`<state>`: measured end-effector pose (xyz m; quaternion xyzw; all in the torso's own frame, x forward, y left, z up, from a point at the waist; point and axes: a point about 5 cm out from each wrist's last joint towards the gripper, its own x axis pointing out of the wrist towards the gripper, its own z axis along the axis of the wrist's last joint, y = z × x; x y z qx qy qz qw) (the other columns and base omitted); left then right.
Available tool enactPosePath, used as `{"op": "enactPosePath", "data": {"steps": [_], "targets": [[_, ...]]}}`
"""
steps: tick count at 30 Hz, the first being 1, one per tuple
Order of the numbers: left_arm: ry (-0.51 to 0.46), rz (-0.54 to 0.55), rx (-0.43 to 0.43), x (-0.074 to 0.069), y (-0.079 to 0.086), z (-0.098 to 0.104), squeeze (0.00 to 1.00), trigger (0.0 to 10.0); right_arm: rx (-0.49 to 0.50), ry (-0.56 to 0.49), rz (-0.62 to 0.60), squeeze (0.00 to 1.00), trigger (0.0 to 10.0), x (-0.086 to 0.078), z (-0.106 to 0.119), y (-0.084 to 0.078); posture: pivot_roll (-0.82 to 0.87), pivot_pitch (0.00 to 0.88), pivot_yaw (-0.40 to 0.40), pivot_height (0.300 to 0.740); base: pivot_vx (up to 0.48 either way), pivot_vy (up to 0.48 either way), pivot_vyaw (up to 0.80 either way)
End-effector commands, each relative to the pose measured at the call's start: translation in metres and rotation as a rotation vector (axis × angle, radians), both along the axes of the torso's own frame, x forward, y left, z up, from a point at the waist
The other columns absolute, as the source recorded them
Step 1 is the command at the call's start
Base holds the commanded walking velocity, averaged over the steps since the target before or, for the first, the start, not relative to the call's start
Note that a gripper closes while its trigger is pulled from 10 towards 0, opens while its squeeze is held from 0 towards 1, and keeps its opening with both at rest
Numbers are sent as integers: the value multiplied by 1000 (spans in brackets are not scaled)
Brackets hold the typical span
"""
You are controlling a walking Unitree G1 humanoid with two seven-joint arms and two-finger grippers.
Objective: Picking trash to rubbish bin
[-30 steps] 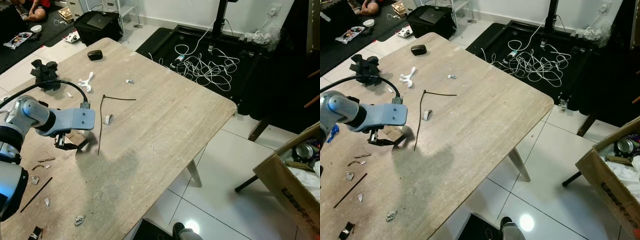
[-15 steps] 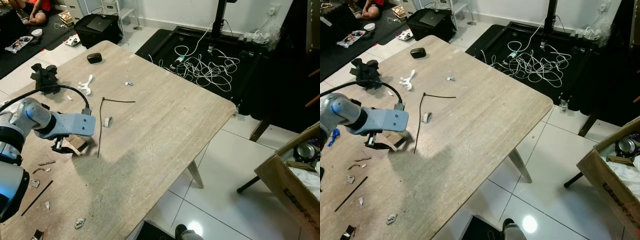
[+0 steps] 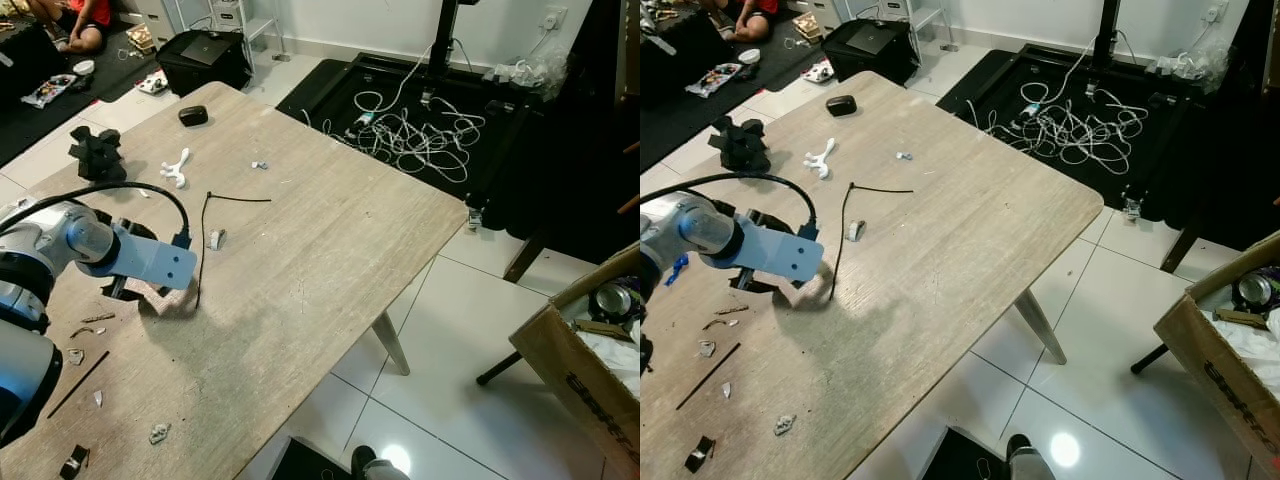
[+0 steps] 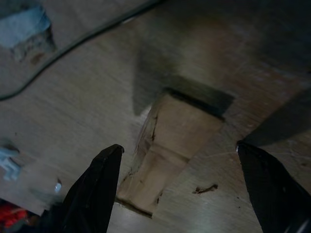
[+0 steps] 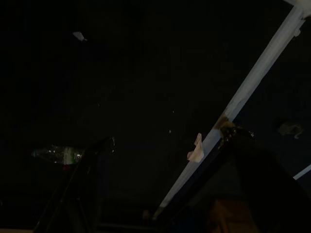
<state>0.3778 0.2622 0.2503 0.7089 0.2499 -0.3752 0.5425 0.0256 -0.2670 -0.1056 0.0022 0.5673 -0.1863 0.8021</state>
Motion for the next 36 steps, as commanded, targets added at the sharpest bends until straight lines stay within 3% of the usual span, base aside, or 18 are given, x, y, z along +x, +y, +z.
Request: {"op": "enactPosePath", "data": {"steps": [1,8,11,23,24,25,26,27,28,29,30,31,33,34,36], "targets": [[120,-25,52,-6,-1,-34,0,10000,26,58,-36,0,10000,-20,-4,7,-344,391,162,740,0,0,0],[44,-178,206,1,-18,-34,0,10000,32,55,-46,0,10000,-19,-5,10,-341,393,173,740,0,0,0],[-56,-239,269,8,-26,-29,0,10000,37,57,-53,0,10000,-20,-6,13,-340,392,177,740,0,0,0],[-191,-202,228,18,-34,-21,0,10000,43,49,-66,0,10000,-19,-6,15,-341,389,181,740,0,0,0],[-281,-108,-64,24,-48,-2,0,10000,44,47,-67,0,10000,-18,-6,16,-344,387,180,740,0,0,0],[-319,-57,-233,27,-53,10,0,10000,46,46,-68,0,10000,-17,-6,16,-341,377,180,740,0,0,0],[-319,-57,-233,27,-53,10,0,10000,46,46,-68,0,10000,-17,-6,16,-341,377,180,740,0,0,0],[-380,1,-479,30,-59,32,0,10000,48,45,-69,0,10000,-15,-7,17,-332,367,182,740,0,0,0],[-380,1,-479,30,-59,32,0,10000,48,45,-69,0,10000,-15,-7,17,-332,367,182,740,0,0,0],[-409,19,-576,31,-61,42,0,10000,48,44,-69,0,10000,-14,-7,17,-332,367,182,740,0,0,0],[-459,61,-742,32,-62,57,0,10000,50,44,-68,0,10000,-13,-7,18,-311,351,187,740,0,0,0],[-459,61,-742,32,-62,57,0,10000,50,44,-68,0,10000,-13,-7,18,-311,351,187,740,0,0,0],[-570,146,-1079,33,-58,87,0,10000,57,39,-67,0,10000,-6,-8,20,-305,323,181,740,0,0,0],[-570,146,-1079,33,-58,87,0,10000,57,39,-67,0,10000,-6,-8,20,-305,323,181,740,0,0,0],[-644,206,-1281,32,-50,102,0,10000,63,29,-62,0,10000,2,-8,22,-309,303,175,740,0,0,0]]}}
